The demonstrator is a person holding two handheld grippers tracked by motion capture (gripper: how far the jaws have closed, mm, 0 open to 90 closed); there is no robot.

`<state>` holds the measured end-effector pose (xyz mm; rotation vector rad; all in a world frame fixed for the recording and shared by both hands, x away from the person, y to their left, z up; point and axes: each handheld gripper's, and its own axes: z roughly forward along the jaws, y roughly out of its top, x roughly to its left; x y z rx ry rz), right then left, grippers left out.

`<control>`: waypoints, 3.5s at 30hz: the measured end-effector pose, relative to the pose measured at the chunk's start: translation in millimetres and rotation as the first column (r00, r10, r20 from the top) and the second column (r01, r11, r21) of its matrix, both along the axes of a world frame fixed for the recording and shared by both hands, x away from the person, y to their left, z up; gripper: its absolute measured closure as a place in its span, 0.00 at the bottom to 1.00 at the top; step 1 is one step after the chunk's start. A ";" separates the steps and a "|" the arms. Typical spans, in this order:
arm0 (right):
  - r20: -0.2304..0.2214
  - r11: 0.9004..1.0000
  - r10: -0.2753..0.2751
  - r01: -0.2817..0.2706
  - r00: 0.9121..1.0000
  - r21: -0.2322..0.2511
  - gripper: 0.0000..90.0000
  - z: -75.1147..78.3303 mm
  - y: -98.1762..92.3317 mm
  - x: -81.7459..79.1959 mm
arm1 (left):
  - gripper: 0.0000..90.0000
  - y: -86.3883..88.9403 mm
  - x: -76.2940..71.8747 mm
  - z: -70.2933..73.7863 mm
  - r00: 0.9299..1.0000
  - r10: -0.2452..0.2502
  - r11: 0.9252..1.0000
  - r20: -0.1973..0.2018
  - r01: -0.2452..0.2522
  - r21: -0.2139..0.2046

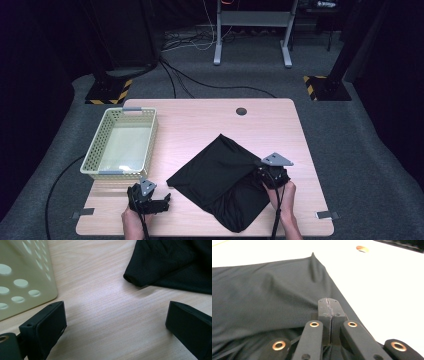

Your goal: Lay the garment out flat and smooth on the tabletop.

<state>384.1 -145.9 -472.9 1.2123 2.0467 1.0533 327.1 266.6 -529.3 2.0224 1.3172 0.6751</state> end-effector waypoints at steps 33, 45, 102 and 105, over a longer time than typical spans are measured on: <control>-0.047 0.998 0.018 -0.015 0.999 0.066 0.96 -31.4 19.5 4.5 | 0.03 -0.6 -0.5 0.1 1.000 -0.004 1.000 0.003 0.004 0.005; -0.056 0.984 -0.118 0.125 0.991 0.124 0.93 -18.6 -38.2 16.1 | 0.03 -0.4 -0.3 0.3 1.000 0.010 1.000 0.004 -0.010 0.006; -0.054 0.990 0.108 -0.103 0.993 0.093 0.94 -32.5 37.2 -18.8 | 0.06 -56.1 35.0 0.6 0.988 -0.150 0.987 -0.036 0.148 -0.061; -0.020 0.992 0.067 -0.064 0.998 0.112 0.95 -20.8 25.9 -12.6 | 0.06 -55.9 34.8 0.8 0.987 -0.154 0.987 -0.037 0.152 -0.057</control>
